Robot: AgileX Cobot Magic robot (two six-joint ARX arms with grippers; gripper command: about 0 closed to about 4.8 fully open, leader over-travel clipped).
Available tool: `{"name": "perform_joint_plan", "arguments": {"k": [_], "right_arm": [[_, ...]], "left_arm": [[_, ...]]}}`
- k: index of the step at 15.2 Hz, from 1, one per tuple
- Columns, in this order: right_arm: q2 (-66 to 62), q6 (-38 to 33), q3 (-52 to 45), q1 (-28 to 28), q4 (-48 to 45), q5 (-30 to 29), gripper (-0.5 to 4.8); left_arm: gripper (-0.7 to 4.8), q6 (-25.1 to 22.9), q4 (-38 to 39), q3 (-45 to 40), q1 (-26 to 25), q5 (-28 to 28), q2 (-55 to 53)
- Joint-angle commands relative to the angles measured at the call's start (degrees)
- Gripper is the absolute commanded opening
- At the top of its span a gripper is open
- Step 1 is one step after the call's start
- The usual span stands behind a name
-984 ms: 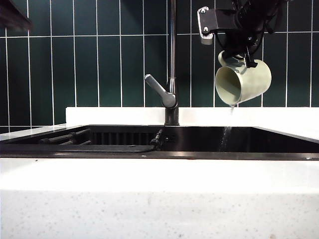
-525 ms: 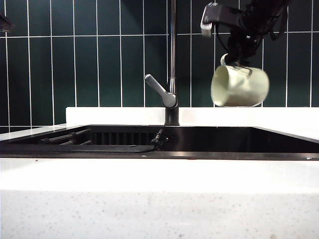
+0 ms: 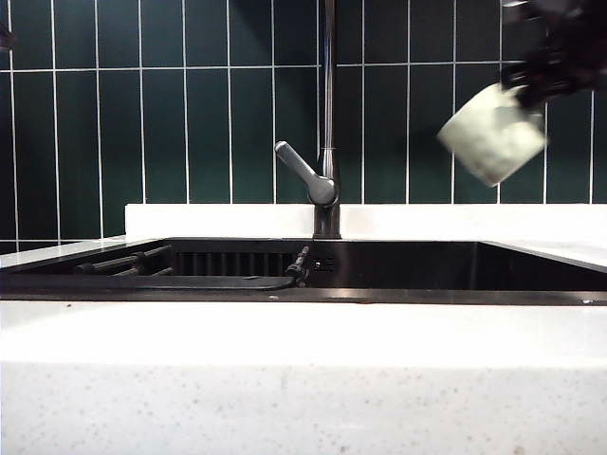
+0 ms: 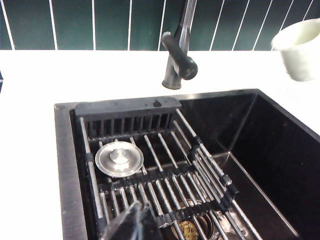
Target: Pick up the mug next to the sink, go to the faucet to get some water, pour the water into the sink, and finally put the mug back to its place.
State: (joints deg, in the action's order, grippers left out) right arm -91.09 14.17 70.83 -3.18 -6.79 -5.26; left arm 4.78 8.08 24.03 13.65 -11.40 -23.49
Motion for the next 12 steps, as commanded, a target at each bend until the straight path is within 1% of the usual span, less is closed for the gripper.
{"name": "perform_joint_plan", "arguments": {"k": [1, 2, 3, 4, 5, 7, 8, 10, 12], "right_arm": [[5.03, -7.26, -11.43, -4.33, -14.51, -0.83, -0.01], [5.38, -10.56, -14.69, -5.44, -18.1, -0.61, -0.01], [5.6, -17.94, -20.76, -7.17, -25.18, 1.25, -0.01], [5.53, -23.41, -25.59, -8.2, -30.64, 2.78, -0.01], [5.2, -26.03, -31.47, -8.7, -37.13, 4.9, -0.01], [4.07, -26.53, -35.36, -8.83, -41.7, 5.31, -0.01], [3.21, -27.47, -36.13, -8.85, -42.51, 5.27, -0.01], [-0.68, -31.26, -36.85, -8.85, -47.15, 5.38, -0.01], [-2.34, -32.17, -36.83, -8.85, -49.13, 5.38, -0.01]], "left_arm": [[-0.06, 0.15, -0.28, 0.02, 0.04, -0.2, 0.0], [-0.06, 0.15, -0.15, 0.02, 0.04, -0.22, 0.0], [-0.06, 0.04, 0.44, 0.02, 0.04, -0.22, 0.0], [-0.06, -0.07, 0.74, 0.0, 0.04, -0.22, 0.0], [-0.06, -0.07, 0.98, 0.0, 0.04, -0.22, 0.0], [-0.06, -0.07, 0.98, 0.0, 0.04, -0.2, 0.0], [-0.06, -0.07, 1.09, 0.0, 0.04, -0.2, 0.0], [-0.06, -0.02, 1.36, 0.0, 0.04, -0.22, 0.0], [-0.06, -0.02, 1.36, 0.0, 0.04, -0.2, 0.0]]}}
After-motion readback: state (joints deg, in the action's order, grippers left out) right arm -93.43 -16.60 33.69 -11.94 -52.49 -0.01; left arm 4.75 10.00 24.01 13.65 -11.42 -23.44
